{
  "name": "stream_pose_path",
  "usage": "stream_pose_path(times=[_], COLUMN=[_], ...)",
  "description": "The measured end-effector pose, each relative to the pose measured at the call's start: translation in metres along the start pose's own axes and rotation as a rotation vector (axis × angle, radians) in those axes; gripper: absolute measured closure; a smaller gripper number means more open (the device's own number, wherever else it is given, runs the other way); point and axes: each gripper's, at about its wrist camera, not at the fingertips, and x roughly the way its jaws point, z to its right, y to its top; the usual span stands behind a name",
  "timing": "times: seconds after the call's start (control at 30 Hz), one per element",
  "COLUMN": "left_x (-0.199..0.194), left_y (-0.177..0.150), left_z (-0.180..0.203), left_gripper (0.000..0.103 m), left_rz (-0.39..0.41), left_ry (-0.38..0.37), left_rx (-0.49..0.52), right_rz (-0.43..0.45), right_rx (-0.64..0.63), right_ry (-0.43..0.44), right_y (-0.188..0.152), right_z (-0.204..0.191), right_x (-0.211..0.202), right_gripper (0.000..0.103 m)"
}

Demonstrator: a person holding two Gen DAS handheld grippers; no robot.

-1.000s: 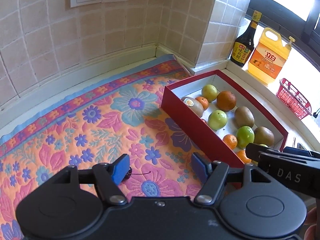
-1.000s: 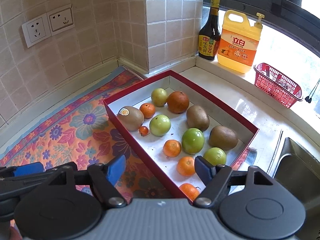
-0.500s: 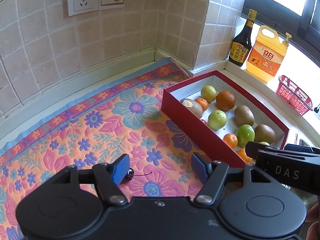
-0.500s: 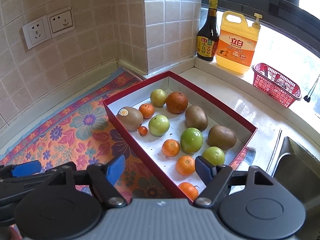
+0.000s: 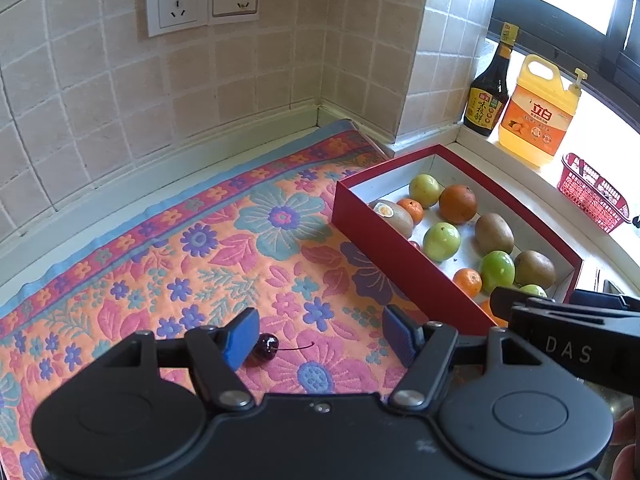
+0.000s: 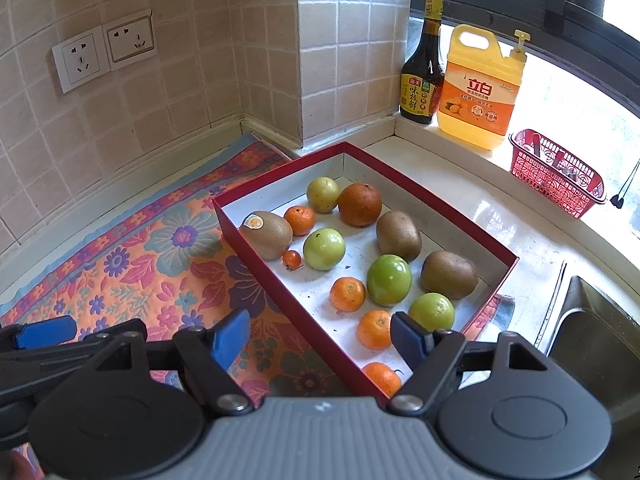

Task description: Organize fruits

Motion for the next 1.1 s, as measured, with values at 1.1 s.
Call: stream_pose_path(times=[1.1], left_x=[-0.0088], left_y=[-0.0029], left_z=[-0.0024], left_gripper=[0.022], left_rz=[0.001], left_ry=[0.018], left_rx=[0.010], right_rz=[-0.001], right_rx=[0.003], right_ry=[0.028], right_y=[-0.0017], right_z=[0.0003], right_x=[-0.0054], right_gripper=[0.024])
